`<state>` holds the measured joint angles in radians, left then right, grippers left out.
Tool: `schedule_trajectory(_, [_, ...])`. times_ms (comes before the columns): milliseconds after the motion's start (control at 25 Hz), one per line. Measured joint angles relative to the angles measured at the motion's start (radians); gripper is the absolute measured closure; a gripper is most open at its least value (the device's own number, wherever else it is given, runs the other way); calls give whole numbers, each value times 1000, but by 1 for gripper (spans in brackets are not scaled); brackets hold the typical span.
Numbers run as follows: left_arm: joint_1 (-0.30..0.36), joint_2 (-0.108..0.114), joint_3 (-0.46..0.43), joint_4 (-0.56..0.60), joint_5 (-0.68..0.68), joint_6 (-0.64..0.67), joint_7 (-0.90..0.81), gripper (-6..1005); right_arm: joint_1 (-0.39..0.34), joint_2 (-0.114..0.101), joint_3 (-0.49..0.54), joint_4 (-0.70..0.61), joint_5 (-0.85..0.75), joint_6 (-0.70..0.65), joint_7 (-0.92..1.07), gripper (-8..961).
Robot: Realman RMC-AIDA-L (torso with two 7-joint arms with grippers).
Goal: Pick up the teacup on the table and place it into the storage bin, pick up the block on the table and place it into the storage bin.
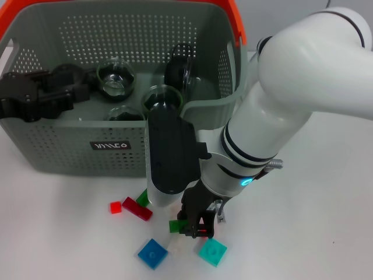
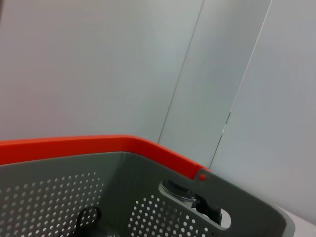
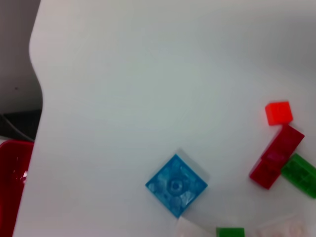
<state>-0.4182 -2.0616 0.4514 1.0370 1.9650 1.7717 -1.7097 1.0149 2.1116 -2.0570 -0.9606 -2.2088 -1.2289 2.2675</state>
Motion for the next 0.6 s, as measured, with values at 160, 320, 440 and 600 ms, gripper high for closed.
schedule_trajectory(160, [4,0,-1,-1,-2,0,7,375,-5,-2,4,-65,-59,-44,62,753])
schedule_trajectory(320, [4,0,-2,-2,-4,0,8,376,-42,-4,15,-161,-125,-54,94,753])
schedule_trajectory(440, [4,0,-2,-2,-5,0,8,376,-67,-4,25,-214,-133,-47,95,753])
schedule_trajectory(600, [0,0,-2,-3,-7,0,9,376,-90,-3,28,-267,-131,-27,95,753])
